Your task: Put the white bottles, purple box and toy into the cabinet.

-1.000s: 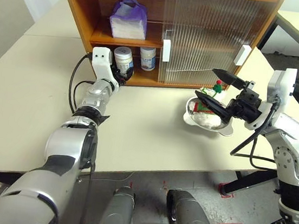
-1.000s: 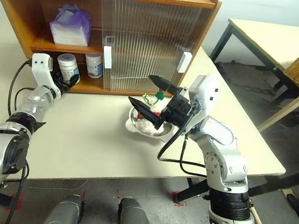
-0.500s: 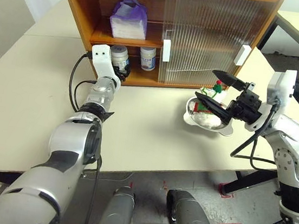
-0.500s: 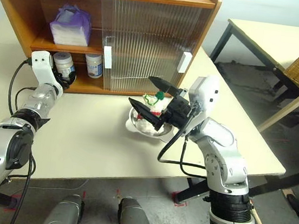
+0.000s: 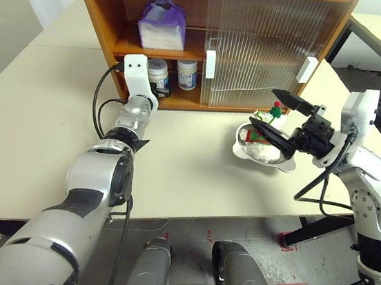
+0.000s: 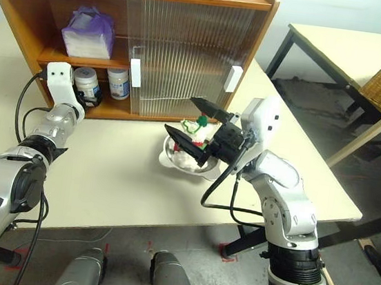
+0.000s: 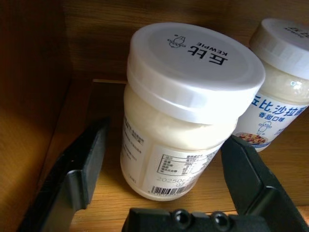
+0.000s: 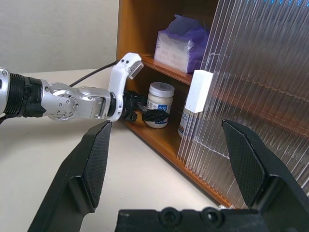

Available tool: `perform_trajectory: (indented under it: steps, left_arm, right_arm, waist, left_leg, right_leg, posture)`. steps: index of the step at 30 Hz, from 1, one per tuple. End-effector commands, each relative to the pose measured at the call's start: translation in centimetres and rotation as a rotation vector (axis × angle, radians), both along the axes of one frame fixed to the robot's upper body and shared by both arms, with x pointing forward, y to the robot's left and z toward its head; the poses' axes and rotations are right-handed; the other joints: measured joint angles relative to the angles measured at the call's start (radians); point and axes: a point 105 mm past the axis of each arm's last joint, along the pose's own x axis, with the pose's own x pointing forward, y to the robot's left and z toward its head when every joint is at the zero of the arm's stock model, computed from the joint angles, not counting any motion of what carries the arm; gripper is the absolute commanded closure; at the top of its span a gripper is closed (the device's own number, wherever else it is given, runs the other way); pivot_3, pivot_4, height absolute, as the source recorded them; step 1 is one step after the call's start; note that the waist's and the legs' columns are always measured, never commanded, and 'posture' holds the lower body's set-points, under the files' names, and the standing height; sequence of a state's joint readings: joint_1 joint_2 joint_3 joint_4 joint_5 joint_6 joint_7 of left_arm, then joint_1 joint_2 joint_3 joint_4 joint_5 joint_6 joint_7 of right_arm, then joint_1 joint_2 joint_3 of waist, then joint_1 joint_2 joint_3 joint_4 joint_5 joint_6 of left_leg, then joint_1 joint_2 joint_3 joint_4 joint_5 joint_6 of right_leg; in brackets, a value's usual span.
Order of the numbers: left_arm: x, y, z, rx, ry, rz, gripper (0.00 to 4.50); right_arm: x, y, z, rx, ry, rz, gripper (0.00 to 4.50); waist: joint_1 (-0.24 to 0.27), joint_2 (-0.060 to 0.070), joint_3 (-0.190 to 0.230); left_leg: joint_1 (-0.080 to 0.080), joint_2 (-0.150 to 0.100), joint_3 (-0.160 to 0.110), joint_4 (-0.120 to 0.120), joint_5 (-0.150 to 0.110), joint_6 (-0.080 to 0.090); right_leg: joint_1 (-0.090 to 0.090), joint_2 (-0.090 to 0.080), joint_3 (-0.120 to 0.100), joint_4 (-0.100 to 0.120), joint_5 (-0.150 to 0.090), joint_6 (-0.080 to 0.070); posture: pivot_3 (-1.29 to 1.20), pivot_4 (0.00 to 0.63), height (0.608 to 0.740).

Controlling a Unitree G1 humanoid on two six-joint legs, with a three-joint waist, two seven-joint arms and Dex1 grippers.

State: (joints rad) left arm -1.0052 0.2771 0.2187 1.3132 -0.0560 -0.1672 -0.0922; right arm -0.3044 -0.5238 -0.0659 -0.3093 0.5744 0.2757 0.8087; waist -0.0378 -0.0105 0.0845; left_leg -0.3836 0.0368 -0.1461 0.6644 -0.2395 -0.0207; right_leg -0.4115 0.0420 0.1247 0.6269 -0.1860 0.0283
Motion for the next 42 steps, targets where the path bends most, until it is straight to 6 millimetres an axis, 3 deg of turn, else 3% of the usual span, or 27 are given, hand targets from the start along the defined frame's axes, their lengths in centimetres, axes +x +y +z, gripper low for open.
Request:
perform_trajectory:
  steps: [1,26,42]
  left_arm:
    - [-0.1,0.2,-0.4,0.021,0.021,0.006,0.02]
    - [-1.1,-0.1,-1.4,0.027,-0.045,-0.041,0.02]
    - [-3.5,-2.8,-1.5,0.021,-0.147,-0.205,0.02]
  right_arm:
    - [-0.1,-0.1,0.2,-0.005,-0.007,-0.004,0.0]
    - [0.2,0.4,0.1,-0.004,-0.002,0.036,0.0]
    - [0.1,0.5,-0.1,-0.002,0.001,0.047,0.0]
  waist:
    - [0.0,0.0,0.0]
    - [0.007,0.0,0.0]
    - [0.012,0.0,0.0]
  left_leg:
    - [0.001,0.0,0.0,0.0,0.0,0.0]
    - [0.002,0.0,0.0,0.0,0.0,0.0]
    - [0.002,-0.001,0.0,0.0,0.0,0.0]
  right_leg:
    - [0.001,0.0,0.0,0.0,0.0,0.0]
    - [0.002,0.0,0.0,0.0,0.0,0.0]
    - [0.003,0.0,0.0,0.001,0.0,0.0]
  posture:
    - [-0.11,0.07,0.74]
    - [-0.06,0.071,0.74]
    - [-0.05,0.074,0.74]
